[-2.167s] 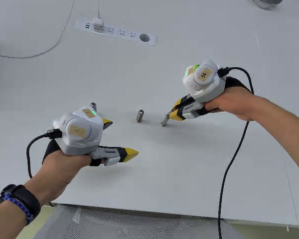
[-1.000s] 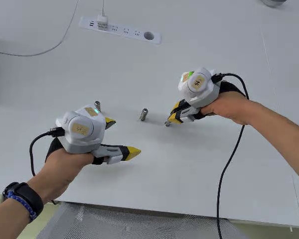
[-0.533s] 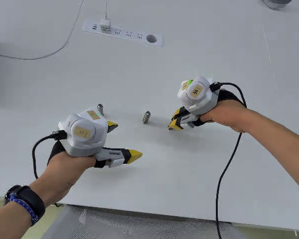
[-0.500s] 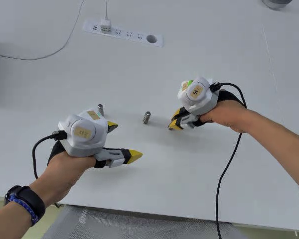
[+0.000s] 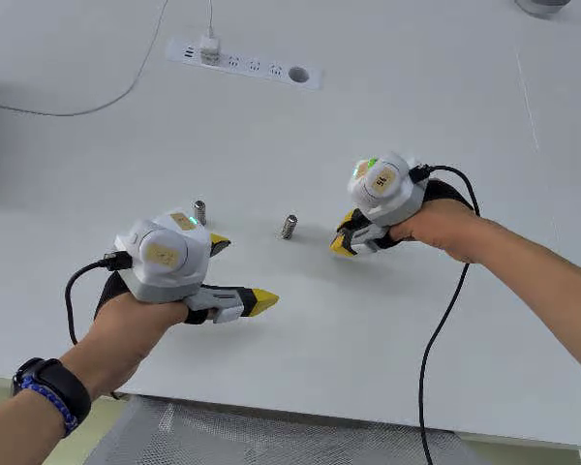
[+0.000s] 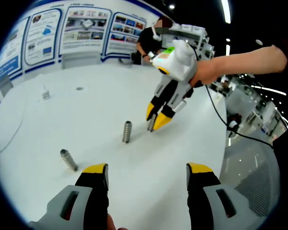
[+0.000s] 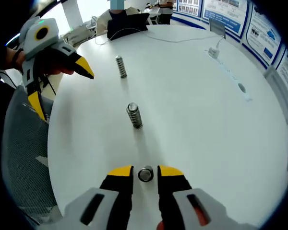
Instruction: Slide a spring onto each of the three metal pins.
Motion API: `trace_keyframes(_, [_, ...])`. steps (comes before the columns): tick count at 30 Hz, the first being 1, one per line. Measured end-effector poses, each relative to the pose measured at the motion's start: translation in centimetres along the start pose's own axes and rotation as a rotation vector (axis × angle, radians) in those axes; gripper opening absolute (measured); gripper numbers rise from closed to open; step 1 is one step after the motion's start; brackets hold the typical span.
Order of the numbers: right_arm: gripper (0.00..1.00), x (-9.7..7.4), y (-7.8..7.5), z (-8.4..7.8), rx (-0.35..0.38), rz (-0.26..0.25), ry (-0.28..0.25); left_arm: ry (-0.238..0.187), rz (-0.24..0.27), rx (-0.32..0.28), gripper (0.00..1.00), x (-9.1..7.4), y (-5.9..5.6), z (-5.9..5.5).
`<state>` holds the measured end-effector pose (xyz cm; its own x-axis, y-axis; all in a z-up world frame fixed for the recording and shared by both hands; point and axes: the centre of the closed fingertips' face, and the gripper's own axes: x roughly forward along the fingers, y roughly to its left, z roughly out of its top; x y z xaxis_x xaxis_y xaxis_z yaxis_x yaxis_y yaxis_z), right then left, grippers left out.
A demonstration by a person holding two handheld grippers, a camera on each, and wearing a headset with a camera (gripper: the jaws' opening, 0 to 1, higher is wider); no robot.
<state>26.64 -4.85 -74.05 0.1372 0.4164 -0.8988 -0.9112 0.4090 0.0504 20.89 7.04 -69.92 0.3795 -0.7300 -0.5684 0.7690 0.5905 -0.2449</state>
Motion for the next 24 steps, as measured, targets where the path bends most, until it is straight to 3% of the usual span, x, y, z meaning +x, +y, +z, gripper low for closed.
trace_keyframes(6, [0.28, -0.8, -0.2, -0.3, 0.079, -0.029, -0.050, 0.001, 0.009, 0.001, 0.67, -0.5, 0.2, -0.1])
trace_keyframes(20, [0.41, -1.6, 0.3, -3.9, 0.232, -0.086, -0.111, -0.006, 0.020, -0.022, 0.68, -1.4, 0.4, -0.5])
trace_keyframes(24, [0.45, -1.8, 1.0, -4.1, 0.290, -0.101, -0.151, -0.005, 0.026, -0.027, 0.68, -1.6, 0.5, -0.7])
